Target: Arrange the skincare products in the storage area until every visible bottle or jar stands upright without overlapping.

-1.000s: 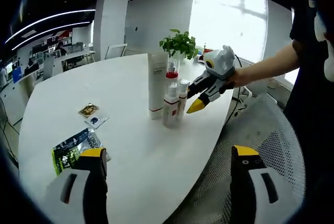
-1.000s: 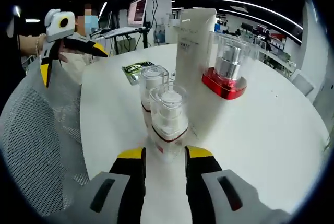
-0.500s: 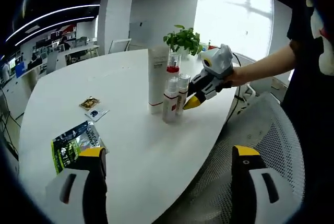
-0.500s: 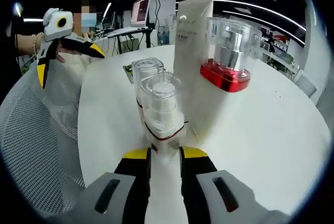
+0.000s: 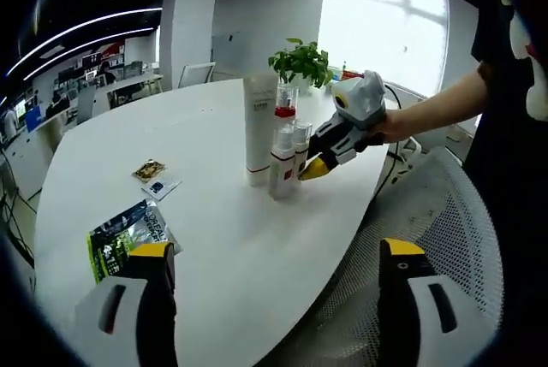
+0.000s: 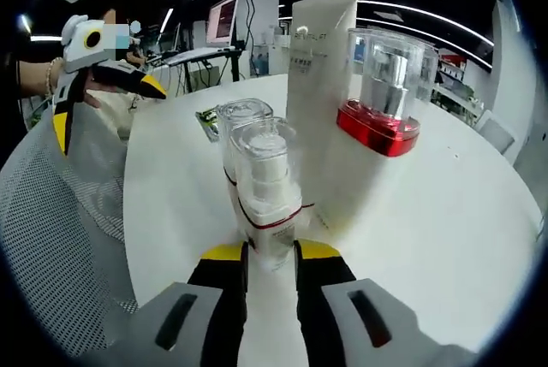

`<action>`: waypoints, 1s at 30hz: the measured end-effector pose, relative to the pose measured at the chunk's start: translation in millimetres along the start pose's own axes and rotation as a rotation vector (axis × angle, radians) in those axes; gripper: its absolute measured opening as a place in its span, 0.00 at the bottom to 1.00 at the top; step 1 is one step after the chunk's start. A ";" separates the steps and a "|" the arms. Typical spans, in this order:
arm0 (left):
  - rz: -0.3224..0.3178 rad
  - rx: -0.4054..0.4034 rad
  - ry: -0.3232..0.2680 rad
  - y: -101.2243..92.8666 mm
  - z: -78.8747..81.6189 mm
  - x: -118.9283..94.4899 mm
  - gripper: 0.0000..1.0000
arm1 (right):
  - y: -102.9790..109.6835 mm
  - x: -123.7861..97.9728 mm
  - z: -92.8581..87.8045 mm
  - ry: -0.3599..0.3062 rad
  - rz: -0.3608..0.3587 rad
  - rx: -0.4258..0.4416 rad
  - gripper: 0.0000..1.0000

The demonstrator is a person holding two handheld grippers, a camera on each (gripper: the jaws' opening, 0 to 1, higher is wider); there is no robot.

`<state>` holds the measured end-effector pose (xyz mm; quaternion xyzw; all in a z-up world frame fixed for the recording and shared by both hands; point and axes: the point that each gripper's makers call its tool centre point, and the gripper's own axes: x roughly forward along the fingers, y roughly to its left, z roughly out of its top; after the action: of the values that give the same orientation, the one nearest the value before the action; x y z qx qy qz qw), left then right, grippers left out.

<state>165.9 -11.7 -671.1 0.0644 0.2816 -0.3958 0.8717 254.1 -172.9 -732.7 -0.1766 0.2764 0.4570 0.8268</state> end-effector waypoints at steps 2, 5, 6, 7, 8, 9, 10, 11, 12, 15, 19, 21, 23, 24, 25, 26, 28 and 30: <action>-0.003 0.002 0.003 -0.2 -0.7 -0.7 0.92 | -0.9 0.0 0.0 0.005 -0.007 -0.003 0.22; -0.013 -0.002 -0.005 -0.1 0.1 -2.4 0.92 | -1.9 -2.2 1.0 0.003 -0.019 0.004 0.24; -0.016 -0.004 -0.013 -0.1 1.3 -2.8 0.92 | -2.0 -2.9 1.3 0.002 -0.022 0.004 0.24; -0.018 -0.008 -0.016 2.8 1.3 -3.9 0.91 | -3.2 -4.9 1.6 0.001 -0.036 0.011 0.25; -0.019 -0.012 -0.018 3.8 1.7 -4.1 0.90 | -4.5 -5.7 0.9 0.002 -0.045 0.014 0.26; -0.019 -0.017 -0.025 2.8 4.1 -2.9 0.90 | -5.3 -8.6 1.3 -0.001 -0.059 0.021 0.27; -0.022 -0.019 -0.028 3.0 5.1 -2.7 0.90 | -5.4 -10.5 2.3 -0.005 -0.066 0.027 0.28; -0.022 -0.039 -0.044 3.2 9.7 -3.3 0.91 | -5.3 -14.3 3.4 -0.008 -0.081 0.038 0.29; -0.022 -0.060 -0.074 4.2 14.8 -3.5 0.92 | -4.9 -16.8 4.0 -0.009 -0.090 0.042 0.30; -0.023 -0.090 -0.131 12.6 26.1 -8.1 0.93 | -1.6 -25.4 7.8 -0.019 -0.116 0.066 0.36; -0.024 -0.109 -0.097 6.5 27.8 -8.1 0.91 | 3.4 -35.3 13.6 -0.036 -0.149 0.094 0.45; -0.033 -0.123 -0.123 5.8 30.8 -10.9 0.91 | 7.9 -40.1 18.1 -0.045 -0.160 0.102 0.48; -0.032 -0.116 -0.137 8.2 31.4 -16.7 0.93 | 10.2 -45.2 22.3 -0.061 -0.182 0.117 0.50; -0.028 -0.110 -0.143 8.9 32.4 -19.4 0.93 | 11.8 -47.9 24.8 -0.071 -0.196 0.130 0.52; -0.021 -0.101 -0.154 8.4 35.0 -22.3 0.94 | 12.9 -50.1 26.0 -0.077 -0.210 0.147 0.54; -0.019 -0.098 -0.159 9.2 35.5 -24.9 0.96 | 12.8 -51.8 25.5 -0.075 -0.225 0.160 0.56; -0.029 -0.106 -0.207 9.0 42.8 -33.1 0.96 | 16.3 -54.2 27.3 -0.074 -0.236 0.164 0.64; -0.025 -0.109 -0.234 9.5 47.2 -41.5 0.99 | 18.1 -56.7 27.7 -0.070 -0.256 0.182 0.71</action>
<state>171.6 6.1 -610.4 -0.0334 0.1997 -0.3954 0.8959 222.6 -185.8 -676.6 -0.1188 0.2630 0.3270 0.8999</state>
